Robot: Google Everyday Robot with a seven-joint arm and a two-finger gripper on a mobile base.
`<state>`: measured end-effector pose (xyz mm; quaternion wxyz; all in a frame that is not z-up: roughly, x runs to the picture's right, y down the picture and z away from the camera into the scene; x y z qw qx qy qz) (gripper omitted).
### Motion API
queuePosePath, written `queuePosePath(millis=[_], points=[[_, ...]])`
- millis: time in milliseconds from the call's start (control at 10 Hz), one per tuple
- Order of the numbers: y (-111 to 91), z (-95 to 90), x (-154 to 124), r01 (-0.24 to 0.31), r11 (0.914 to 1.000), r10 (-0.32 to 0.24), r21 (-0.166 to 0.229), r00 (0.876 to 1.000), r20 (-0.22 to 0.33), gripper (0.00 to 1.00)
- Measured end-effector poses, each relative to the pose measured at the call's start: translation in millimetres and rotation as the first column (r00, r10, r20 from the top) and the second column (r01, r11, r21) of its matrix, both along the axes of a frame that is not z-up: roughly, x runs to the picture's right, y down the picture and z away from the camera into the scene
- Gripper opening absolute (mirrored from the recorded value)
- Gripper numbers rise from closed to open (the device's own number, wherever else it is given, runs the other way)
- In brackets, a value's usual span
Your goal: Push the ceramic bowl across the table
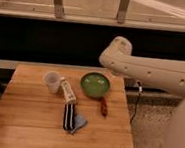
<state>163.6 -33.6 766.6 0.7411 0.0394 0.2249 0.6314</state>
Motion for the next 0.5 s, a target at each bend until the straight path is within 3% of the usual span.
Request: queuePosePath(millis=[200, 500], points=[[-9.0, 21.4, 7.3, 0.017, 0.9998, -0.018, -0.011, 0.999, -0.043, 0.7], [-10.5, 26.5, 5.8, 0.022, 0.9996, -0.023, -0.017, 0.999, -0.044, 0.7]])
